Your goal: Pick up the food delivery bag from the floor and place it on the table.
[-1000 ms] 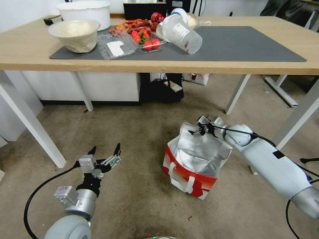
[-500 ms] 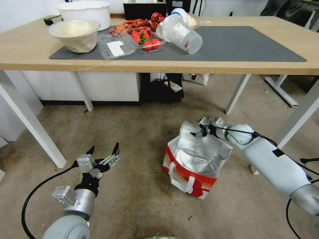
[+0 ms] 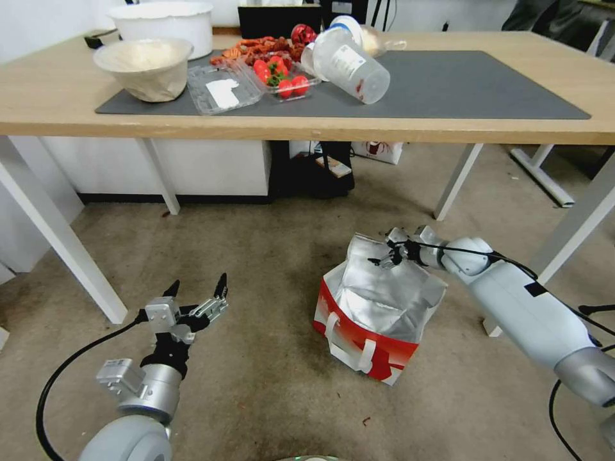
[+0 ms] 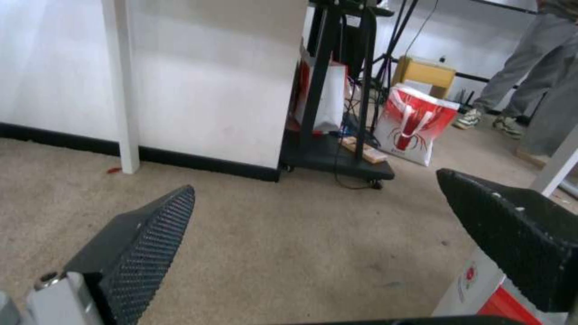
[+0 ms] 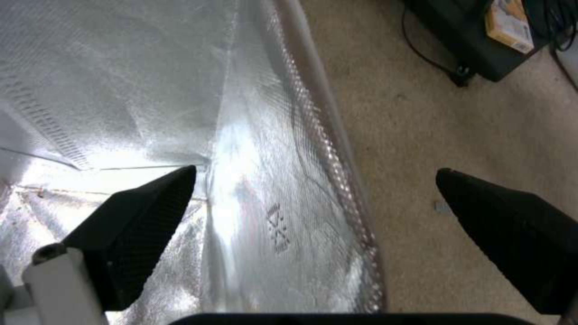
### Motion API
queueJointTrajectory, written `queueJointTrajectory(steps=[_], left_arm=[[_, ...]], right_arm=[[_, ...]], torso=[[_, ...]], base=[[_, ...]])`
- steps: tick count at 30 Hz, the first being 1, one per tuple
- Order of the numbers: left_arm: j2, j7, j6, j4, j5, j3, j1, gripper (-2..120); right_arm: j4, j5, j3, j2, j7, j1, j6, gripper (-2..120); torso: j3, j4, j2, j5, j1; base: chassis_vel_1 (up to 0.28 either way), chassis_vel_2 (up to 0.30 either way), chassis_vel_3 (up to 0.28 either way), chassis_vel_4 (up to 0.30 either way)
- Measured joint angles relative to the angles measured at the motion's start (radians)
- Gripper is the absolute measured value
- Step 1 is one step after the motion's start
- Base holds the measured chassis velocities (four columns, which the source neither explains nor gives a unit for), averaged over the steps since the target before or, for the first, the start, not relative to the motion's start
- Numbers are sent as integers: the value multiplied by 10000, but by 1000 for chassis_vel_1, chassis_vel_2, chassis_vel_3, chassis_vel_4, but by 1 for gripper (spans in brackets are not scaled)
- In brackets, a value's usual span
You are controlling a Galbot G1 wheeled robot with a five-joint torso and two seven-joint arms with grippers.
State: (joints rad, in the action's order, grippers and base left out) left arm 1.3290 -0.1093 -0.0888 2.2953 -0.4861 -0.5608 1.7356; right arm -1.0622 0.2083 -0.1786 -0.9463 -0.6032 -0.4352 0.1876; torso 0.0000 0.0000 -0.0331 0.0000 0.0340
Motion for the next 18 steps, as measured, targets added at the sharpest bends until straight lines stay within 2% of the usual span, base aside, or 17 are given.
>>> queueJointTrajectory(steps=[18], left_arm=[[14, -31, 43, 39, -43, -182, 57, 100]], right_arm=[[1188, 18, -180, -654, -553, 796, -428, 100]], torso=[[0, 0, 0, -1, 0]], base=[[0, 0, 0, 0]])
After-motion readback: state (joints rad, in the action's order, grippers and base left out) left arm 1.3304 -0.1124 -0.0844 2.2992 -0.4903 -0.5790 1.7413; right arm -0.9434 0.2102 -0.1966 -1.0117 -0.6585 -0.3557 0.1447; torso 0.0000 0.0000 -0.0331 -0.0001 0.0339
